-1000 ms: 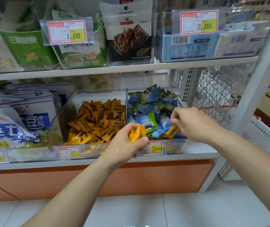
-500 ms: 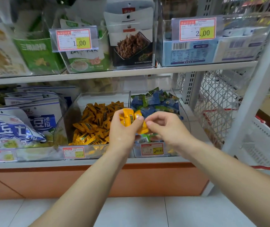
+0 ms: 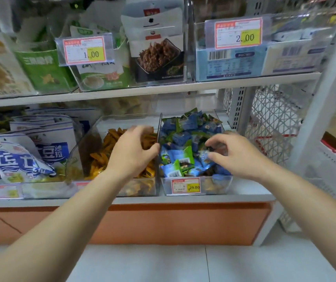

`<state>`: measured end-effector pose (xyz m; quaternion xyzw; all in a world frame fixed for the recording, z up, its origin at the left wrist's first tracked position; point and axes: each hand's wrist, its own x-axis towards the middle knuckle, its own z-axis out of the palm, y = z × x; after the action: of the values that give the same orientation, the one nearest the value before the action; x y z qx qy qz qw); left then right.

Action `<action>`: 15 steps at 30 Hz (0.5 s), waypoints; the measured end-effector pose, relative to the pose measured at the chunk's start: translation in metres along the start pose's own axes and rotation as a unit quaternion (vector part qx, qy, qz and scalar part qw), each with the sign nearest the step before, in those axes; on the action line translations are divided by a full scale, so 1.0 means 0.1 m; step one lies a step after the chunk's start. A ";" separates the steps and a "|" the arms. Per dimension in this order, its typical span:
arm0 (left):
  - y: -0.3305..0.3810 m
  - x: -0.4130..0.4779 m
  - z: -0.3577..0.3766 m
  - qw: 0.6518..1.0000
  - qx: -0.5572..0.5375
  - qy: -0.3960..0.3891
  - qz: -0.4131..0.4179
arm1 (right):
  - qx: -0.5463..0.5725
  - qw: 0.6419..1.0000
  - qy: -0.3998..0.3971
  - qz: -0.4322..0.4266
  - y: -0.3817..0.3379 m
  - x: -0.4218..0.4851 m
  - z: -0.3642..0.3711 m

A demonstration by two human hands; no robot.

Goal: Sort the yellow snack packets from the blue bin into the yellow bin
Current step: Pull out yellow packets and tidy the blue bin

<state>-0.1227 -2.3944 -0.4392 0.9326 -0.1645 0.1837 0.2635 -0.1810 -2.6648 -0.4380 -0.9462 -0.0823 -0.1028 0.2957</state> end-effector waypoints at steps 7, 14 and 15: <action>0.39 -0.53 0.64 0.963 0.079 -0.180 0.186 | -0.202 0.957 -0.207 -0.020 0.06 -0.06 0.33; 0.24 -0.41 0.76 0.969 0.080 -0.171 0.160 | -0.185 0.945 -0.268 0.037 0.05 0.02 0.52; 0.25 -0.40 0.77 0.970 0.078 -0.174 0.153 | -0.168 0.949 -0.264 0.043 0.04 0.04 0.52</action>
<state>-0.1484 -2.4481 -0.5069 0.9319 -0.3334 0.0686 0.1257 -0.1689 -2.6382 -0.4811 -0.9781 -0.0980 0.1510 0.1046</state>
